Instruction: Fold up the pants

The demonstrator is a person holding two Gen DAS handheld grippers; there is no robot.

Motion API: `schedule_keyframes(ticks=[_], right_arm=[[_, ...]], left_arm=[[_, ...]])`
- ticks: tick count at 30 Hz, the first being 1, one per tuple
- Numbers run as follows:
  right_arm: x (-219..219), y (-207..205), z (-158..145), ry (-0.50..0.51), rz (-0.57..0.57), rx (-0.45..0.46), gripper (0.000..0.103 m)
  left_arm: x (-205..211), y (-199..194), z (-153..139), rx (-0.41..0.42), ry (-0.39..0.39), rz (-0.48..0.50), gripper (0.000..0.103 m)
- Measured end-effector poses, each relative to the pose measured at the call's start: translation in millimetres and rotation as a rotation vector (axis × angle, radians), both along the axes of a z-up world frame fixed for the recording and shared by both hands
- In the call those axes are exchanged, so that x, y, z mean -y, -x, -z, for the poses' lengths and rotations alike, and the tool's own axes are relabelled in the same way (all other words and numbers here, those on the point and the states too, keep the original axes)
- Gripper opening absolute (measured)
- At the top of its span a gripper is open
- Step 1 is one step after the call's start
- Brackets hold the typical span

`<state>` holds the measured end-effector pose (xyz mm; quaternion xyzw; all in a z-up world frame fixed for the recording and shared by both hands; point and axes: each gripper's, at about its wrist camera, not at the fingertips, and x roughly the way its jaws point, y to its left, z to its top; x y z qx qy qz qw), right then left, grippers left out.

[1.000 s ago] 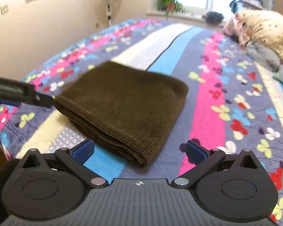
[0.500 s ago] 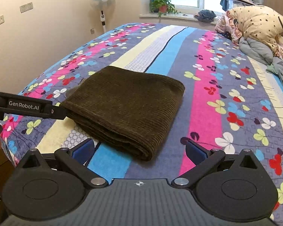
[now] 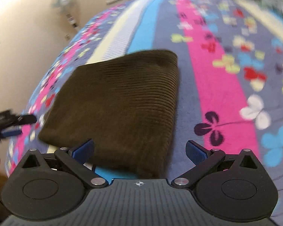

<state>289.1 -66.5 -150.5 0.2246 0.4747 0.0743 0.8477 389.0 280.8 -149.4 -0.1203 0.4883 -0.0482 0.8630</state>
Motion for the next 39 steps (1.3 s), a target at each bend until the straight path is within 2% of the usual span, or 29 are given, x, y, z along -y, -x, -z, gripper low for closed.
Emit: schedule_keyframes(ticks=[2,4,7,8,10,12,13,15,16,17,19,25,27,29,32,35,39], right_arm=[[7.0,-24.7,22.8,-0.062,0.041,-0.059,0.102],[11.1,-43.0,39.2,-0.066,0.059,-0.054,0.100],[14.9,-63.9,66.2,-0.081,0.044,-0.091,0.103],[14.1,-66.9,68.7,-0.090,0.039,-0.083,0.103],[4.1,-71.8,66.3,-0.107,-0.053,-0.040,0.103],[-5.5,-74.1,65.6,-0.191,-0.141,-0.035,0.100],[-10.9,-73.5,65.7,-0.215,-0.139,-0.025,0.101],[-20.4,-75.2,73.3,-0.184,-0.116,-0.021,0.100],[-23.7,-74.8,74.5,-0.161,-0.094,-0.014,0.093],[-25.1,-73.1,71.5,-0.146,-0.068,-0.003,0.073],[-16.1,-69.4,67.9,-0.246,-0.060,0.014,0.045],[-1.0,-57.3,39.1,-0.307,-0.080,0.086,0.036],[15.6,-54.5,28.2,-0.332,-0.067,0.090,0.035],[42.6,-49.8,18.9,-0.324,-0.057,0.090,0.035],[97.9,-40.6,11.1,-0.296,-0.054,0.060,0.035],[154.3,-26.8,4.9,-0.226,-0.054,0.031,0.035],[213.8,-2.5,22.0,-0.203,-0.008,-0.028,0.037]], left_arm=[[-8.6,-28.5,12.6,-0.033,-0.031,0.004,0.103],[-15.1,-54.0,27.2,-0.065,-0.075,-0.005,0.103],[-21.9,-83.9,60.4,-0.160,-0.089,0.025,0.103],[-25.2,-87.6,68.3,-0.175,-0.060,0.038,0.103],[-35.9,-93.2,80.4,-0.210,0.052,0.031,0.103],[-45.7,-97.4,90.9,-0.246,0.145,-0.004,0.103],[-47.5,-96.9,94.6,-0.244,0.168,-0.012,0.103],[-45.7,-95.2,95.2,-0.223,0.164,-0.007,0.103],[-42.3,-93.7,93.2,-0.212,0.148,-0.009,0.103],[-39.1,-91.8,90.9,-0.201,0.135,-0.012,0.101],[-35.7,-86.9,87.5,-0.194,0.132,-0.062,0.098],[-11.6,-67.2,70.9,-0.154,0.104,-0.102,0.089],[4.1,-57.4,69.8,-0.181,0.131,-0.099,0.088],[28.8,-46.2,69.9,-0.214,0.148,-0.038,0.088],[79.3,-27.7,74.5,-0.255,0.182,0.044,0.087],[131.9,-11.8,80.3,-0.272,0.228,0.097,0.086],[177.5,-1.6,88.6,-0.262,0.235,0.130,0.089]])
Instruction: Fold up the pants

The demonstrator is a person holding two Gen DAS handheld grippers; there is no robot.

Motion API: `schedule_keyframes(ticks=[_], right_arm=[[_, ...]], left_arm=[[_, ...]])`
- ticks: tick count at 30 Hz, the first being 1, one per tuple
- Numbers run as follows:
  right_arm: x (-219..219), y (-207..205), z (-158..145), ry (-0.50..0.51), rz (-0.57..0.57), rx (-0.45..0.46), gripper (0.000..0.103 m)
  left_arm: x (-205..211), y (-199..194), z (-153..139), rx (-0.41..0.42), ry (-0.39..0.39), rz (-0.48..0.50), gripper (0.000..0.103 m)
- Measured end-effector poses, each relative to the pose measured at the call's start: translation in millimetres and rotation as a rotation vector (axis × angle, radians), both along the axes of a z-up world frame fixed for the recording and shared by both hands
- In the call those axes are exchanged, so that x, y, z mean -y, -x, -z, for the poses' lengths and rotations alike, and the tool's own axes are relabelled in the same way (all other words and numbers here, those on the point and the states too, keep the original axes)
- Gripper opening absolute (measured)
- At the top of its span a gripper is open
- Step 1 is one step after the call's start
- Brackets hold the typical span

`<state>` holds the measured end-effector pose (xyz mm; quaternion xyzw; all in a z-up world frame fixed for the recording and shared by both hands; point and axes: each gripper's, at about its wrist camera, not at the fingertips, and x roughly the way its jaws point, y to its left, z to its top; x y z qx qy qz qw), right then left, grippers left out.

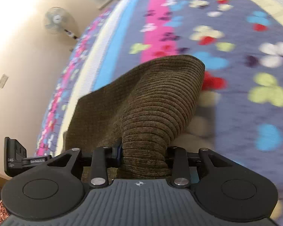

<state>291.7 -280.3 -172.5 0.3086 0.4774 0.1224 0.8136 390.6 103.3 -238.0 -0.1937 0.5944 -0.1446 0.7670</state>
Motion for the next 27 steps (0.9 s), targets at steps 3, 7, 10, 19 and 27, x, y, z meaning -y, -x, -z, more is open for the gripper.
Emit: schedule_keyframes(ticks=[3,7,10,19,27], right_arm=[[8.3,13.7,28.1,0.029,0.028,-0.095,0.055],[-14.1,32.9,31.5,0.271,0.027,-0.086,0.094],[-38.3,58.6,24.5,0.461,-0.021,0.003,0.100],[-68.8,143.7,-30.2,0.726,-0.112,0.224,0.098],[-76.4,200.5,-112.9,0.680,0.059,0.318,0.102]], left_arm=[[6.0,1.3,0.9,-0.001,-0.053,-0.029,0.094],[2.9,12.6,-20.9,0.022,-0.138,-0.037,0.101],[4.4,30.1,-46.9,0.091,-0.246,-0.022,0.103],[63.1,115.8,-133.7,0.349,-0.516,0.068,0.103],[103.0,182.8,-152.6,0.410,-0.526,0.042,0.103]])
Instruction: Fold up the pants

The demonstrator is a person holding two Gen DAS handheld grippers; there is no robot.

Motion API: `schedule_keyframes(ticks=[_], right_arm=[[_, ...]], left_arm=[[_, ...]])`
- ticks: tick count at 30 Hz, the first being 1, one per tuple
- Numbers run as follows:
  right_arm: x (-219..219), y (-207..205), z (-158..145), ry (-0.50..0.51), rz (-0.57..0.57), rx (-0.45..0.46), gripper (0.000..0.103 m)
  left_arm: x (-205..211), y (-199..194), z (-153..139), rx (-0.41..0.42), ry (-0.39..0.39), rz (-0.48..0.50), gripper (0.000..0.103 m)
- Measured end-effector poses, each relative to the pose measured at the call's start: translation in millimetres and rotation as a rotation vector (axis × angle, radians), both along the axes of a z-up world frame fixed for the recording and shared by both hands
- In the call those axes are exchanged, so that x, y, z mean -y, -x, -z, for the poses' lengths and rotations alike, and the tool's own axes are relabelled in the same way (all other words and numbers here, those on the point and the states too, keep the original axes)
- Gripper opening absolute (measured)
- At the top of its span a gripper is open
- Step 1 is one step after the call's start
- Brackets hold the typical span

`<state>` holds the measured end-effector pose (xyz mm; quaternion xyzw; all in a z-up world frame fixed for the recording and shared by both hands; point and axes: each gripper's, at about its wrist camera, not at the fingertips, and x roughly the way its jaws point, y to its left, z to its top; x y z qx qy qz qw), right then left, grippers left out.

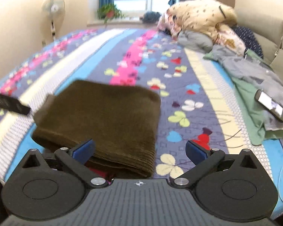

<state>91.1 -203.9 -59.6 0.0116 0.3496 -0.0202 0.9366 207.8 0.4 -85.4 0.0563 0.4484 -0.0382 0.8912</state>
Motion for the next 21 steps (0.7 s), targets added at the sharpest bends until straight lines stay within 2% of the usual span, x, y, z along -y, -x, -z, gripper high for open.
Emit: schedule_keyframes(ticks=[6,9,15,18,21], right_arm=[[-13.1,28.5,-23.7,0.016,-0.039,0.026,0.102],[-14.9,35.7,-26.4,0.006,-0.041,0.022,0.102],[-11.9,41.8,-25.5,-0.001,-0.006,0.009,0.102],[-11.1,42.8,-23.8,-0.002,0.001,0.006,0.102],[-11.3,41.8,-23.0,-0.006,0.001,-0.003,0.102]], left_arm=[[19.8,37.4,-12.3,0.103,-0.031,0.029,0.103],[27.2,49.2,-17.6,0.120,-0.039,0.064,0.103],[30.5,55.8,-16.9,0.104,-0.031,0.083,0.103],[28.9,54.8,-13.0,0.073,-0.040,0.057,0.103],[25.7,53.3,-7.4,0.025,-0.014,0.057,0.103]])
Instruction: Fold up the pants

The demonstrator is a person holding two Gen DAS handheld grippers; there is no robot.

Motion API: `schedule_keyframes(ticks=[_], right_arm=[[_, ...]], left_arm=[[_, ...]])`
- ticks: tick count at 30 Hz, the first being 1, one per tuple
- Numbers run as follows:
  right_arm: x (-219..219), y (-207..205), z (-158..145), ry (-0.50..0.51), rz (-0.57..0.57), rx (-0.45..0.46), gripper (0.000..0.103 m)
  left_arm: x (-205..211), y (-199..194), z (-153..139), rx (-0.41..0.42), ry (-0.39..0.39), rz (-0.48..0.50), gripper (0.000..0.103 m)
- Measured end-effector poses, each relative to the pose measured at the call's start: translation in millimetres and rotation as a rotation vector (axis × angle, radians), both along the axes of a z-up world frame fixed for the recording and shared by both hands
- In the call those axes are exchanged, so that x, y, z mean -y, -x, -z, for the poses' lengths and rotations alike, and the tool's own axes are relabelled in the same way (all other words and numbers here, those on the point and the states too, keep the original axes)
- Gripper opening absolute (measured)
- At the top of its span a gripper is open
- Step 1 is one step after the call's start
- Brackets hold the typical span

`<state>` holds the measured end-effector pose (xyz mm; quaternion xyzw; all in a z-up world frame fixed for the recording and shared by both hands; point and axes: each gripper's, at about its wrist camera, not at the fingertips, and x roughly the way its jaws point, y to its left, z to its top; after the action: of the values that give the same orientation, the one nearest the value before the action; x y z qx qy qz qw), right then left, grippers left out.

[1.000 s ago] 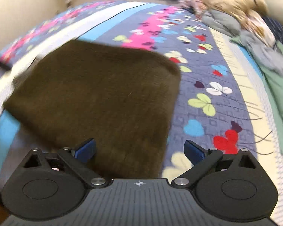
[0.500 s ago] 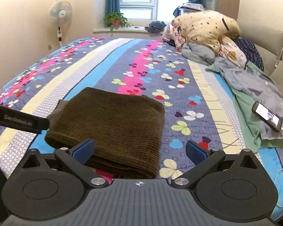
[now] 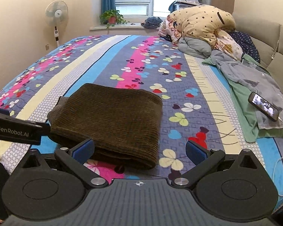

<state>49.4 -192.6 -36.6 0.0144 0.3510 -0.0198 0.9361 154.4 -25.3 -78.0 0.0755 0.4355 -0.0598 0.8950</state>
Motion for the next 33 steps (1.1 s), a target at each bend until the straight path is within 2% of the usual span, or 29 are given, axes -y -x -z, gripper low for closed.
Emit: schedule_keyframes(ticks=[14,33], right_arm=[[-3.6,-4.9,9.0,0.001,-0.008,-0.029,0.102],[-5.4,-7.2,12.5,0.004,-0.012,-0.035,0.102]], left_arm=[[0.5,1.8,15.6,-0.030,-0.033,-0.012,0.103],[3.3,3.6,16.2,-0.012,-0.049,-0.008,0.103]])
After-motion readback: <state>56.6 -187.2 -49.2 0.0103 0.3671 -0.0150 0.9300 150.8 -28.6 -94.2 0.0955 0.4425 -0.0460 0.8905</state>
